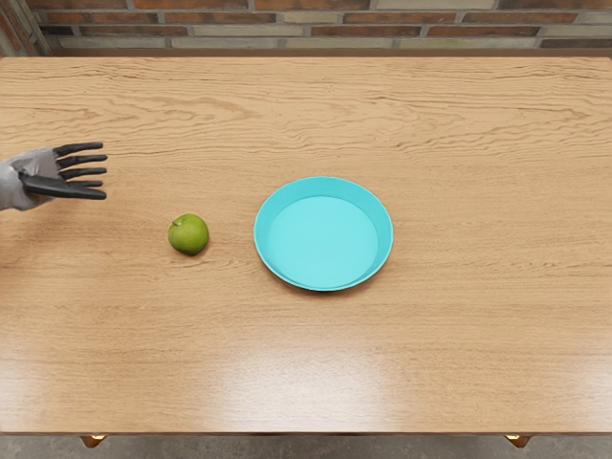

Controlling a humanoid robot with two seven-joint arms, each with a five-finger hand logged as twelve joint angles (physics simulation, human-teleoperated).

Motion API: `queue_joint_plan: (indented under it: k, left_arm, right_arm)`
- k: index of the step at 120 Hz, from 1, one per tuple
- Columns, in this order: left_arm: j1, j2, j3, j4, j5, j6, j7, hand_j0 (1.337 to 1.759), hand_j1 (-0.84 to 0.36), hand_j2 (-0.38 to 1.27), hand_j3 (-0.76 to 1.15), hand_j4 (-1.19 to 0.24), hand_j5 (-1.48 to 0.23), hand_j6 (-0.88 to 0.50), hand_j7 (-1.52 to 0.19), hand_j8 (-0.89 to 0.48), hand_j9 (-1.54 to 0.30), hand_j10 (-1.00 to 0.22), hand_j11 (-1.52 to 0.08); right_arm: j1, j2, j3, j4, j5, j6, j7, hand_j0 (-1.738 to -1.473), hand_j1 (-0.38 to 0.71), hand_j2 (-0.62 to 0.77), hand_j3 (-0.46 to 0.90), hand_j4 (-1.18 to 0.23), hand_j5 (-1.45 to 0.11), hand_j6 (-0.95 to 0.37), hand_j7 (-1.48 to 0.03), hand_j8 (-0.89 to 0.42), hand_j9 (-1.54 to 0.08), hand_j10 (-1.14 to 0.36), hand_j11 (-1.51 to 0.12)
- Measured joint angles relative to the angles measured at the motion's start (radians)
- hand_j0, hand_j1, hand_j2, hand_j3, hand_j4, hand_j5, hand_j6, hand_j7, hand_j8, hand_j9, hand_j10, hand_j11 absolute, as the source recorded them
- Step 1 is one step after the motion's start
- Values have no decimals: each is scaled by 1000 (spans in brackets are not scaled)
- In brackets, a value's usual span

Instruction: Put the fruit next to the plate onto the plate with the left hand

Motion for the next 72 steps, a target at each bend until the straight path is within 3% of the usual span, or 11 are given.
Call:
queue_joint_plan:
  k: [22, 34, 38, 55, 72]
  left_arm:
    - [-10, 0, 1, -1, 2, 0, 0, 1658, 59, 51, 0, -243, -316, -243, -316, -243, -316, -242, -316]
    - [-53, 0, 5, -1, 8, 0, 0, 1658, 59, 51, 0, -243, -316, -243, -316, -243, -316, -242, -316]
    - [-105, 0, 25, -8, 12, 0, 2, 1658, 59, 51, 0, -243, -316, -242, -316, -242, -316, -242, -316]
    - [-189, 1, 89, -67, 54, 0, 80, 1658, 59, 50, 0, -243, -316, -243, -316, -243, -316, -243, -316]
    - [-199, 8, 106, -151, 102, 0, 111, 1658, 59, 50, 0, -244, -316, -244, -316, -243, -316, -243, -316]
  right_arm:
    - [0, 0, 0, 1, 1, 1, -1, -1658, -305, -7, 0, -37, -47, -37, -47, -37, -47, -37, -47]
    - [-2, 0, 0, 0, 0, 0, -1, -1658, -305, -7, 0, -37, -47, -37, -47, -37, -47, -37, -47]
    - [-2, 0, 0, 0, 0, 0, -1, -1658, -305, -7, 0, -37, -47, -37, -47, -37, -47, -36, -47]
    - [-3, 0, 0, 0, 0, 1, -1, -1658, -305, -7, 0, -37, -47, -37, -47, -37, -47, -37, -47]
    - [-3, 0, 0, 0, 0, 0, -1, -1658, -305, -7, 0, -37, -47, -37, -47, -37, -47, -37, -47]
